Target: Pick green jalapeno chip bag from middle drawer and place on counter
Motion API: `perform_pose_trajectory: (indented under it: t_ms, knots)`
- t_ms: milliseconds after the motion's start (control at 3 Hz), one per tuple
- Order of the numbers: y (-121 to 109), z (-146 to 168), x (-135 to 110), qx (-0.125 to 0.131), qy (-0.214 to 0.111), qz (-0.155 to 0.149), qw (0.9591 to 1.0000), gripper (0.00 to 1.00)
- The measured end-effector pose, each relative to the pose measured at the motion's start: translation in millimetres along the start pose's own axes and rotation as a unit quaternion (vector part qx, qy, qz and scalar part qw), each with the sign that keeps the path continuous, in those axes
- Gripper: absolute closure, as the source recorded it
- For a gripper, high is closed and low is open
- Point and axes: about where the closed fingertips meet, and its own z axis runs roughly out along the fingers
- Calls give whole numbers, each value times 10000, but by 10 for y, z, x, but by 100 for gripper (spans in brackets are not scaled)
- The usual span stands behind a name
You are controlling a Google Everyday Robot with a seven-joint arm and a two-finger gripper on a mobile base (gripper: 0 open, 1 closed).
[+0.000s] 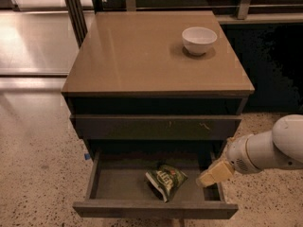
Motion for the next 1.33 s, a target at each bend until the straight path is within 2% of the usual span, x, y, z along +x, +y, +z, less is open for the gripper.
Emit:
perform_pose_trajectory:
  t_ms: [333, 667, 1000, 1333]
  knots:
    - [11, 467, 213, -344, -88, 436, 9984, 0]
    - [40, 982, 211, -788, -358, 654, 9941, 0]
    - [76, 1255, 254, -1038, -436, 773, 9906, 0]
    - [76, 1163, 239, -959, -397, 723, 9920, 0]
